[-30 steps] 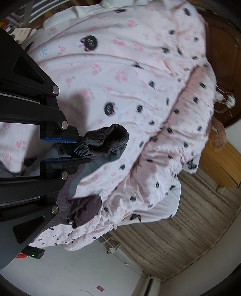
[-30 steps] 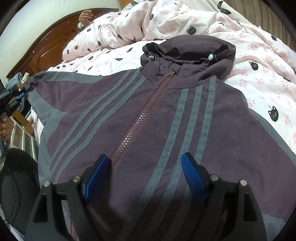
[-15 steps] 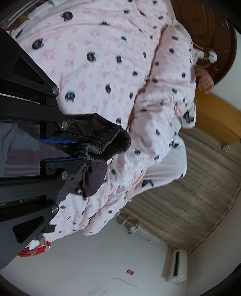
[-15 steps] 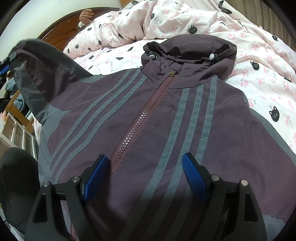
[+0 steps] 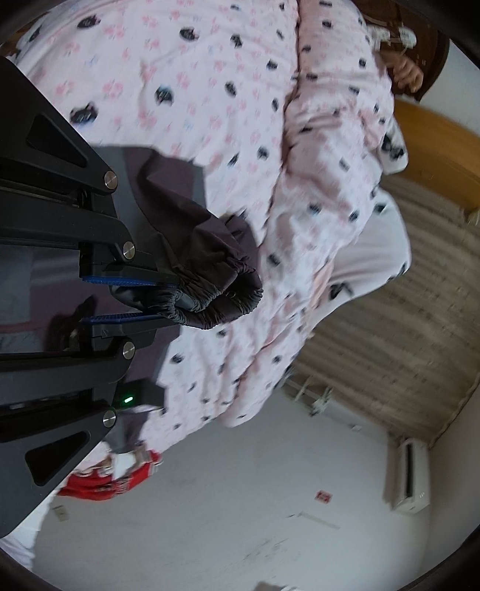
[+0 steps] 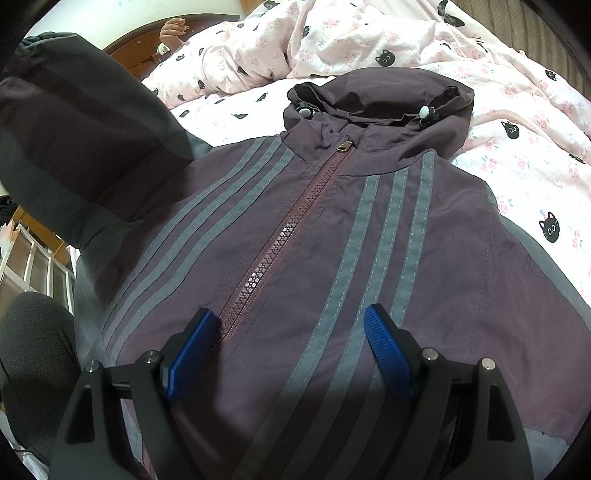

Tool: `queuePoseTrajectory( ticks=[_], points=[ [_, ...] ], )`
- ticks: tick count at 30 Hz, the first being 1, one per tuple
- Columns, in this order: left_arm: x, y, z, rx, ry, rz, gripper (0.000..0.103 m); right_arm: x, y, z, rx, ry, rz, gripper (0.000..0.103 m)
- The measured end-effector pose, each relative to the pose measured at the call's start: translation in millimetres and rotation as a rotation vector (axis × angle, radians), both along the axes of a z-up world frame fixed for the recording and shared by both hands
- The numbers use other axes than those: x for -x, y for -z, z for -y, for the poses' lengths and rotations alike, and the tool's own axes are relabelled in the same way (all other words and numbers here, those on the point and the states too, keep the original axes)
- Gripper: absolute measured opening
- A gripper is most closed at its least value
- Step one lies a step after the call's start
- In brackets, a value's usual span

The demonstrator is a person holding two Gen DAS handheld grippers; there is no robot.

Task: Fold clothes

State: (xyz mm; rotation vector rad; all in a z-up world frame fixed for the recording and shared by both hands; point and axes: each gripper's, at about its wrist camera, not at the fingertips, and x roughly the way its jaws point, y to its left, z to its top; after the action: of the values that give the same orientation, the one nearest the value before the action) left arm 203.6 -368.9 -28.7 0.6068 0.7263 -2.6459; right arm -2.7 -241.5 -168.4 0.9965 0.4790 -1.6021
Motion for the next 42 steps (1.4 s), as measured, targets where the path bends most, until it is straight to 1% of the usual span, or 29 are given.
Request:
queuePoseTrajectory(
  ticks=[5, 7, 14, 18, 20, 22, 27, 29, 31, 33, 35, 37, 40, 42],
  points=[
    [16.1, 23.8, -29.4, -0.005, 0.097, 0.065, 0.01, 0.2, 1.8, -0.9, -0.005, -0.011, 0.001, 0.086],
    [20.8, 34.0, -39.2, 0.003, 0.121, 0.097, 0.01, 0.5, 1.6, -1.1, -0.01, -0.016, 0.002, 0.086],
    [29.2, 62.8, -59.3, -0.002, 0.171, 0.165, 0.01, 4.3, -3.5, -5.3, -0.036, -0.036, 0.0, 0.085],
    [35.4, 79.6, -66.5, 0.012, 0.18, 0.215, 0.01, 7.9, -6.9, -9.3, -0.054, -0.012, -0.035, 0.085],
    [38.2, 87.4, -70.6, 0.026, 0.184, 0.24, 0.01, 12.9, -8.5, -12.6, -0.066, 0.022, -0.069, 0.085],
    [41.2, 95.0, -76.2, 0.051, 0.188, 0.27, 0.01, 21.4, -9.8, -16.6, -0.064, 0.062, -0.076, 0.085],
    [43.9, 107.6, -94.4, 0.131, 0.196, 0.326, 0.011, 40.0, -17.0, -26.0, -0.018, 0.134, -0.024, 0.085],
    [44.6, 111.4, -101.3, 0.17, 0.196, 0.349, 0.016, 43.5, -19.1, -26.7, -0.002, 0.148, -0.021, 0.085],
    [45.9, 115.1, -109.1, 0.221, 0.198, 0.379, 0.019, 45.5, -22.7, -28.2, 0.02, 0.152, -0.01, 0.085],
    [46.5, 118.2, -118.6, 0.271, 0.2, 0.399, 0.024, 47.4, -24.5, -26.0, 0.037, 0.149, 0.007, 0.085],
    [46.5, 120.8, -131.2, 0.328, 0.198, 0.418, 0.032, 46.5, -26.5, -26.1, 0.045, 0.144, 0.009, 0.085],
    [46.2, 122.6, -143.0, 0.389, 0.187, 0.436, 0.035, 43.0, -27.0, -24.0, 0.046, 0.134, 0.002, 0.085],
    [46.3, 126.0, -164.8, 0.506, 0.174, 0.472, 0.038, 37.8, -27.6, -21.7, 0.043, 0.117, -0.008, 0.085],
    [45.7, 126.5, -175.3, 0.554, 0.167, 0.483, 0.038, 35.0, -27.9, -21.1, 0.04, 0.108, -0.015, 0.085]
  ],
)
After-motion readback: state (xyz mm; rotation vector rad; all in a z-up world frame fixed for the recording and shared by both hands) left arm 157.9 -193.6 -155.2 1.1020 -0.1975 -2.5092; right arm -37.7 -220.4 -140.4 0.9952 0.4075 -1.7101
